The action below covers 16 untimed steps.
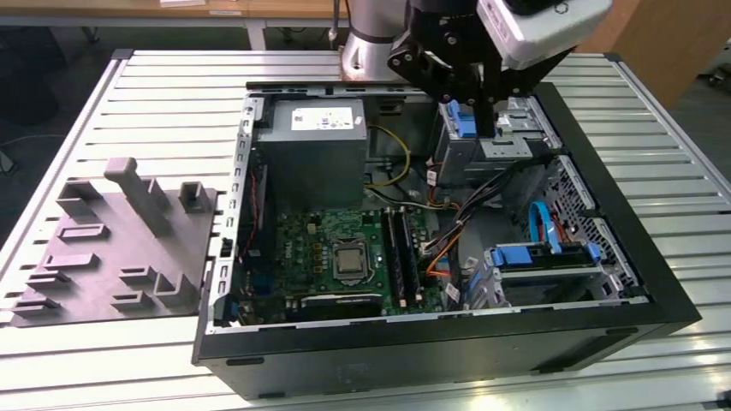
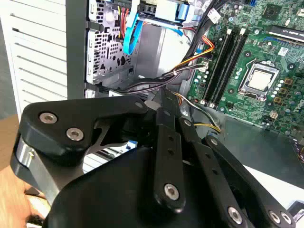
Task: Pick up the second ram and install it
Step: 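Press down the second ram until it locks into place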
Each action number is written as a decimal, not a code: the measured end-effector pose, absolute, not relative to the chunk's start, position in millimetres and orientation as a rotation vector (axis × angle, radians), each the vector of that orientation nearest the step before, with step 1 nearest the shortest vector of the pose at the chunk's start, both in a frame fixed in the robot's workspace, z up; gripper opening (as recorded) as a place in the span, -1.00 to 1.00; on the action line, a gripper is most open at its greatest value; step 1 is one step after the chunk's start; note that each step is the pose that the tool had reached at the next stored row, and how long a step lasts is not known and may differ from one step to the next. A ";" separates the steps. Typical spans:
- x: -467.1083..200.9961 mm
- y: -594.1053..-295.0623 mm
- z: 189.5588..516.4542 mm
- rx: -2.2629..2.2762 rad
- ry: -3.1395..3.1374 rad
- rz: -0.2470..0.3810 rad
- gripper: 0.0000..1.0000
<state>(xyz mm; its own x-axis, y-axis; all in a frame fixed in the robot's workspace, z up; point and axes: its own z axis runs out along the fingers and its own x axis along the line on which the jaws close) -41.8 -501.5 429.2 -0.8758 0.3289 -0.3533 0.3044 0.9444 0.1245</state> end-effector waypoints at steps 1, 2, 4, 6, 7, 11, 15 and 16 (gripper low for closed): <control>-41.8 -501.5 428.6 0.460 2.723 0.091 -0.80; -41.8 -501.4 427.9 0.460 2.724 0.091 -0.80; -41.8 -501.5 426.7 0.460 2.724 0.091 -0.80; -41.8 -501.5 425.5 0.460 2.725 0.091 -0.80; -41.8 -501.5 424.9 0.460 2.725 0.091 -0.80; -41.8 -501.4 422.4 0.461 2.726 0.091 -0.80; -41.7 -501.4 419.9 0.461 2.728 0.091 -0.80; -41.8 -501.5 419.2 0.461 2.728 0.090 -0.80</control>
